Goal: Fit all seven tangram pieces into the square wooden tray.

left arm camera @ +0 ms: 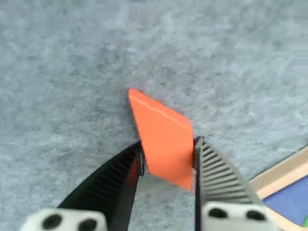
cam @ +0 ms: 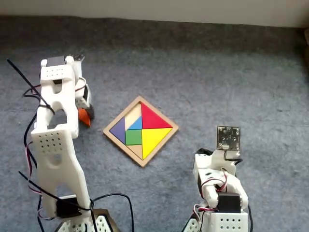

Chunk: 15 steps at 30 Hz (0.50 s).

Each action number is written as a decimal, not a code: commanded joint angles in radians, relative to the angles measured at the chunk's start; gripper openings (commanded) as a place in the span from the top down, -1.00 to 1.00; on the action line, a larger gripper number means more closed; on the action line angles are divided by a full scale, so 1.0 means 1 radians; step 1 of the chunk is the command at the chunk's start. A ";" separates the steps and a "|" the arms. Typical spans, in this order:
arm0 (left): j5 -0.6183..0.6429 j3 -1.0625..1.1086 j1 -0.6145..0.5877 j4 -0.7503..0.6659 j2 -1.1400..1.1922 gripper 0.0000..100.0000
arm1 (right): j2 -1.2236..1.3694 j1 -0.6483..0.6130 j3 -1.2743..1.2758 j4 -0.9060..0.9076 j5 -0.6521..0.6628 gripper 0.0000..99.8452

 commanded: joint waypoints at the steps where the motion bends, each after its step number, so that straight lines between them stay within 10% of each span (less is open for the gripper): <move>1: -0.014 -0.021 0.018 0.011 0.002 0.89 | -0.012 0.012 0.125 0.010 0.011 0.99; 15: -0.015 -0.022 0.067 0.038 -0.117 0.99 | -0.012 0.012 0.125 0.010 0.011 0.99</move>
